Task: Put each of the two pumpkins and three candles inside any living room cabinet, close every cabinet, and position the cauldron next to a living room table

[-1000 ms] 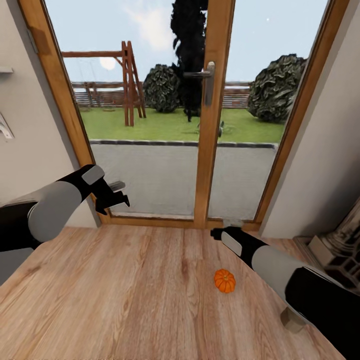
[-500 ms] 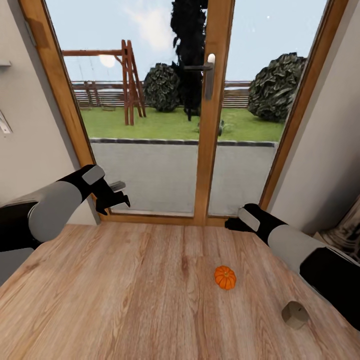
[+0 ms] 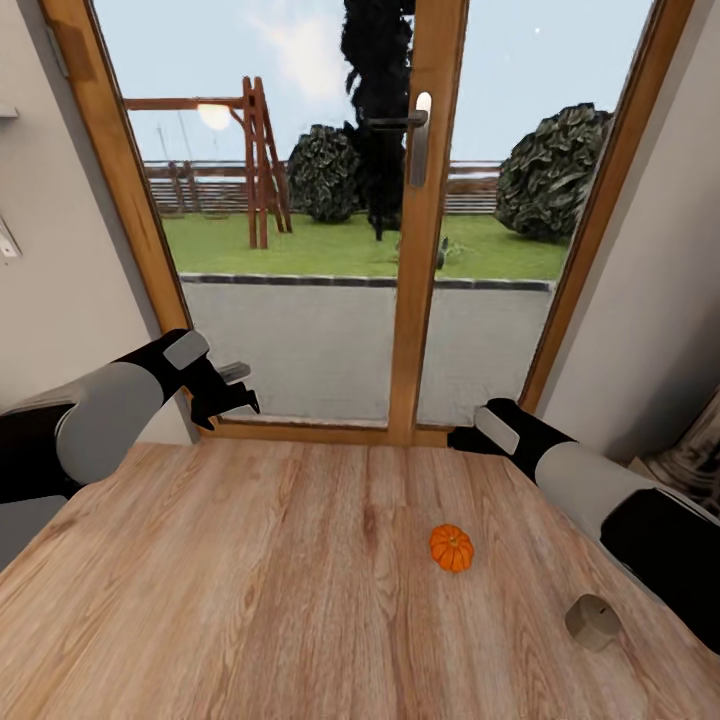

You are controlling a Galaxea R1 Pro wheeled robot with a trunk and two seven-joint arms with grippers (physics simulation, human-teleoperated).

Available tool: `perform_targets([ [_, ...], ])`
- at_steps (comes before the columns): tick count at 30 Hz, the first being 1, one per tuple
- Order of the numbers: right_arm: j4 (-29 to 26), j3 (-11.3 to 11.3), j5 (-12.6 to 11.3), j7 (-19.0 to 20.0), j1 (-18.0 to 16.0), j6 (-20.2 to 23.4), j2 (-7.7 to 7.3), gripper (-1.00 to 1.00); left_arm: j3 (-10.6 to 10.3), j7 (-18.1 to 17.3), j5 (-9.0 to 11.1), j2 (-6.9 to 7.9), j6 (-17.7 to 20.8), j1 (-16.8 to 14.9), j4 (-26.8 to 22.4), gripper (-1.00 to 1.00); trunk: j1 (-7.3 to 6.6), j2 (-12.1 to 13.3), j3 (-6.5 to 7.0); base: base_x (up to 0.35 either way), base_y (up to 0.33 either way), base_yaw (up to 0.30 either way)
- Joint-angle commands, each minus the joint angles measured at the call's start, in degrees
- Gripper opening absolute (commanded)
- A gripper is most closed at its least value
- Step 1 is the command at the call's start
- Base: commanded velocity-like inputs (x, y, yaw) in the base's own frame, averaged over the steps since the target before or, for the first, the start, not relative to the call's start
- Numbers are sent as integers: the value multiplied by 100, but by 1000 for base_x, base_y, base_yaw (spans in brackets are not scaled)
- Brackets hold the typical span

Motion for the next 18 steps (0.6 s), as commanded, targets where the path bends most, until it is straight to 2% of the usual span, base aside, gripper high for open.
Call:
perform_targets([
  [1,-18,38,-59,-48,-6,14,-6,100,46,60,26,0,15,-2,-8,100,21,-44,-24,0,0,0],
  [18,26,57,-75,-47,-10,-87,28,100,64,60,32,-9,15,-2,-4,100,395,-726,-329,0,0,0],
])
